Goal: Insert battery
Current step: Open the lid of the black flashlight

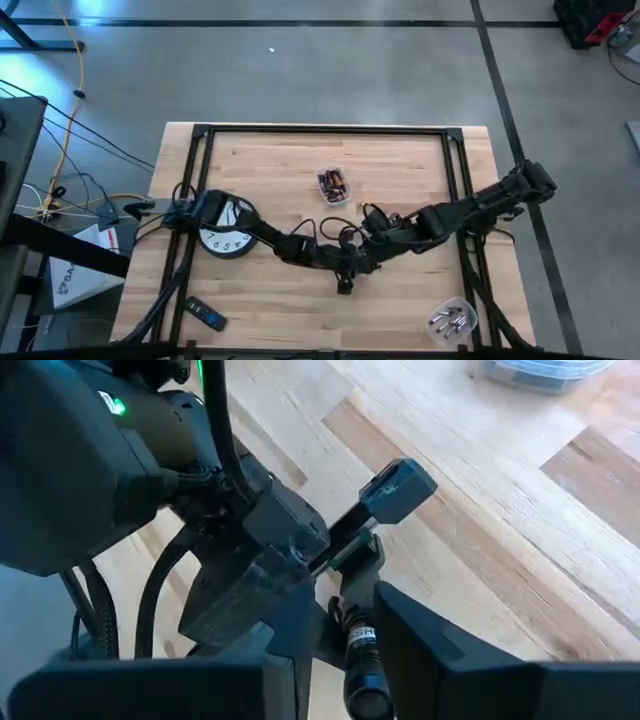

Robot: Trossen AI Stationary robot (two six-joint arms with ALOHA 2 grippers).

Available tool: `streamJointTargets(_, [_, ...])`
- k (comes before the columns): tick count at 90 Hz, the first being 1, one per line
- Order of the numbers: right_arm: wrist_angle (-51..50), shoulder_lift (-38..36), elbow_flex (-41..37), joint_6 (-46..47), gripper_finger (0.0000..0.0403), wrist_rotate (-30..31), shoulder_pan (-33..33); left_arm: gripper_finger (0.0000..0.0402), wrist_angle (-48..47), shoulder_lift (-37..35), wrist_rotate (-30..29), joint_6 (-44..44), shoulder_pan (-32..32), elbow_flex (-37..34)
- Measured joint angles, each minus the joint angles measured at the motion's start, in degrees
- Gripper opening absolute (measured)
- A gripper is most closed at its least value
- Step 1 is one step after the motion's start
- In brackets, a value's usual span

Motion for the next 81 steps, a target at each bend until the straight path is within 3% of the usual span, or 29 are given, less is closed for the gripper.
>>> streamJointTargets(46, [0.77, 0.00, 0.00, -6.44, 0.0074, 2.10, -0.63, 0.0097, 0.00, 0.00, 0.46, 0.00, 0.02, -0.04])
streamJointTargets(60, [-0.75, 0.00, 0.00, -2.40, 0.0074, -6.57, -1.86, 0.0097, 0.00, 0.00, 0.46, 0.00, 0.02, -0.04])
streamJointTargets(81, [-8.40, 0.00, -0.29, 7.18, 0.0118, -9.27, -0.14, 0.0097, 0.02, 0.02, 0.24, 0.00, 0.07, -0.04])
